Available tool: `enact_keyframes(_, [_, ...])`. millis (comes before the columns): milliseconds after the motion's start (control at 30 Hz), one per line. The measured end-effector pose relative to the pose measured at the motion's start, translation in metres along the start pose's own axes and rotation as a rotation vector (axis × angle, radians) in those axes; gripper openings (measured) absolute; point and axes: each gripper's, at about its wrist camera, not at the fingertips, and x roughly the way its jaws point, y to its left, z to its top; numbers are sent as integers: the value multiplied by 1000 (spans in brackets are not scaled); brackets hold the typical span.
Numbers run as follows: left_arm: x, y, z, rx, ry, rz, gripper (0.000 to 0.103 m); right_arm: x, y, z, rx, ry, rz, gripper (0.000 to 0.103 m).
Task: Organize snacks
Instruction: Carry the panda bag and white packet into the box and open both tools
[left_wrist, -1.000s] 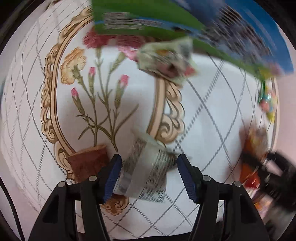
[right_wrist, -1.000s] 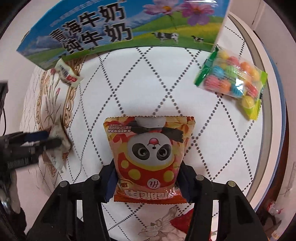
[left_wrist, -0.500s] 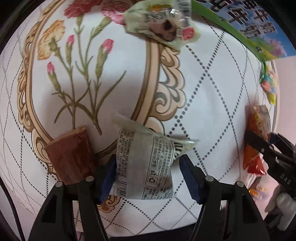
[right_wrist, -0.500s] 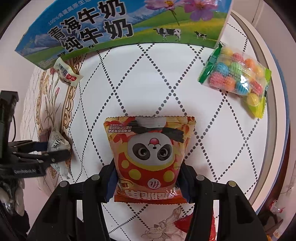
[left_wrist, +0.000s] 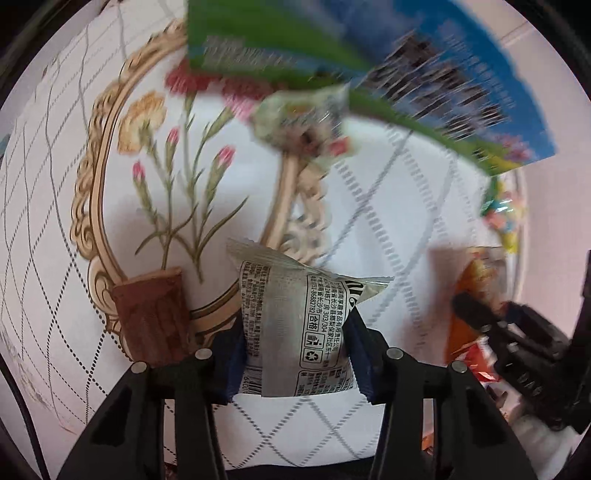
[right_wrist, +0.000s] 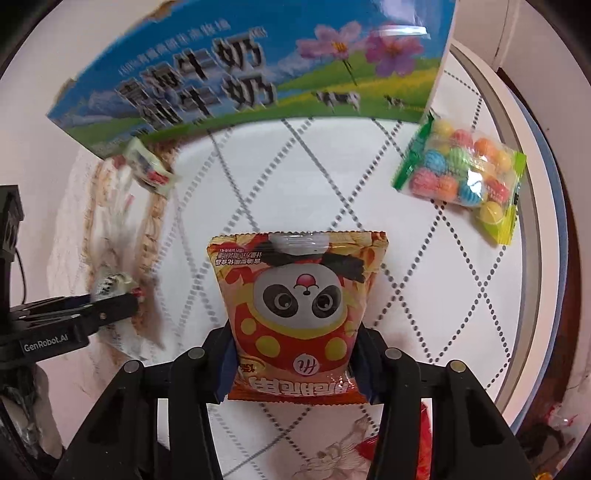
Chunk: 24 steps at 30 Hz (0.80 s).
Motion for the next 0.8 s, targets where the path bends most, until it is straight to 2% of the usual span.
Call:
enact_keyframes(233, [-84,-46,36,70,-113,-91,45,-51,17,23,-4,-82,94,53])
enact_keyframes(400, [-116,-77,83,138,-201,-102,45,-104,28,65,-25,-186,139,53])
enact_keyframes(533, [-136,-85,129,165,-242,-72,45,-135,34,107,-42,-266,126,53])
enact_keyframes(633, [-148,-73,160,162,-252,-24,45,-140,40,137,-45,-303,103,53])
enact_keyframes(800, [-116,-54,205,117,-204,79,45,-120,45,183,-41,-313,63,53])
